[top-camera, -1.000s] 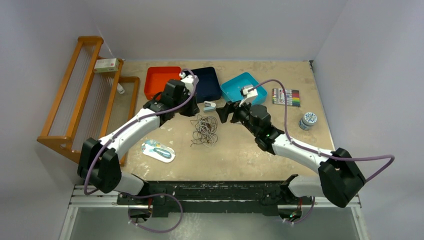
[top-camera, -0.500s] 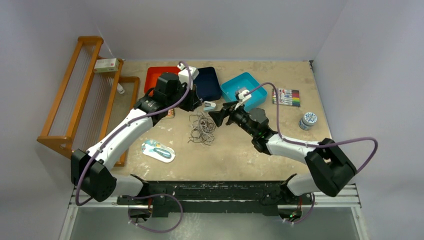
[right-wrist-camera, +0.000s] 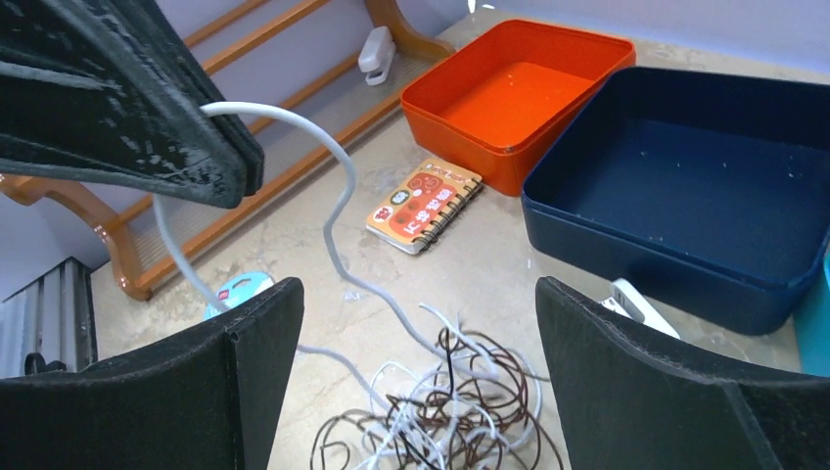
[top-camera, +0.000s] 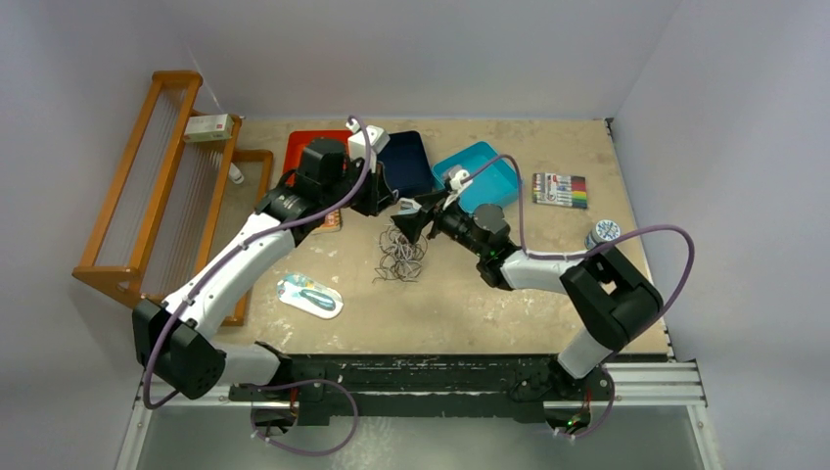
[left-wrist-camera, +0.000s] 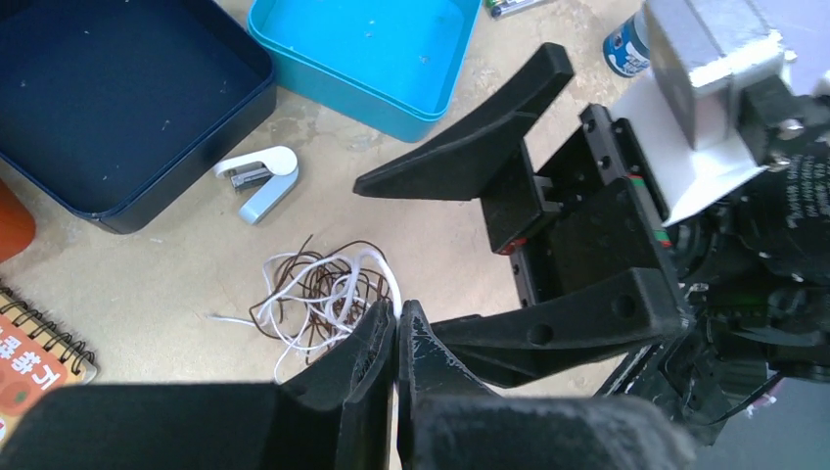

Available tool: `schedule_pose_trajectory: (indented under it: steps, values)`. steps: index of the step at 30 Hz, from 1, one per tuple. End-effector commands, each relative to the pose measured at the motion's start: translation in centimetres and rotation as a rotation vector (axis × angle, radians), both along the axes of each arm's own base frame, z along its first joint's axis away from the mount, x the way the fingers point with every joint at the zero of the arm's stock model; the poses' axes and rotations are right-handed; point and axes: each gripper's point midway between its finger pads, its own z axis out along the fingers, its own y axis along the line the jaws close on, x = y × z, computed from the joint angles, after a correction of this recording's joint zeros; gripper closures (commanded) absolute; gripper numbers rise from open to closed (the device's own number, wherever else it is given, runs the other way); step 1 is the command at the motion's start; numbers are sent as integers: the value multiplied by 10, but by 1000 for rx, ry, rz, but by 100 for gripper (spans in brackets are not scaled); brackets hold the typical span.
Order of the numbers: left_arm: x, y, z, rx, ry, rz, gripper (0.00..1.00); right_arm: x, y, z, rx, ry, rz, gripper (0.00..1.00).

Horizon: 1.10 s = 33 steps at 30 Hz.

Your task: Untangle the cables

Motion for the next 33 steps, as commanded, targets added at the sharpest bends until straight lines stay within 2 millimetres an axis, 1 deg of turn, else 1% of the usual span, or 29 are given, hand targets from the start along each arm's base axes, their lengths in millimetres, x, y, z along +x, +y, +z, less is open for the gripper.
schedule_pose_trajectory:
  steps: [1, 3, 8, 11, 13, 17, 22, 25, 28, 29, 33]
  values:
    - [-6, -5, 53, -65, -135, -55, 100, 8, 13, 42, 83, -116, 36, 11]
    - [-6, -6, 57, -74, -143, -58, 100, 10, 19, 40, 80, -121, 54, 12]
    - [-7, -10, 77, -114, -171, -71, 100, 13, 31, 21, 66, -87, 100, 14]
    - [-10, -12, 94, -150, -197, -80, 100, 14, 35, 7, 54, -64, 115, 16]
    - [-14, -14, 107, -176, -213, -92, 100, 13, 37, 0, 48, -51, 125, 20]
    - [-18, -12, 138, -225, -255, -84, 100, 9, 40, -13, 33, -29, 134, 26]
    - [-18, -7, 182, -283, -321, -47, 100, 1, 39, -45, -15, 35, 122, 27]
    - [-18, -4, 203, -306, -356, -26, 100, -4, 34, -64, -38, 71, 115, 28]
    - [-18, -1, 220, -315, -384, -11, 100, -10, 29, -81, -64, 107, 108, 29]
    - [-17, 0, 226, -317, -397, -4, 100, -12, 27, -84, -70, 116, 103, 29]
    - [-10, 6, 241, -315, -428, 43, 100, -18, 18, -97, -91, 146, 79, 30]
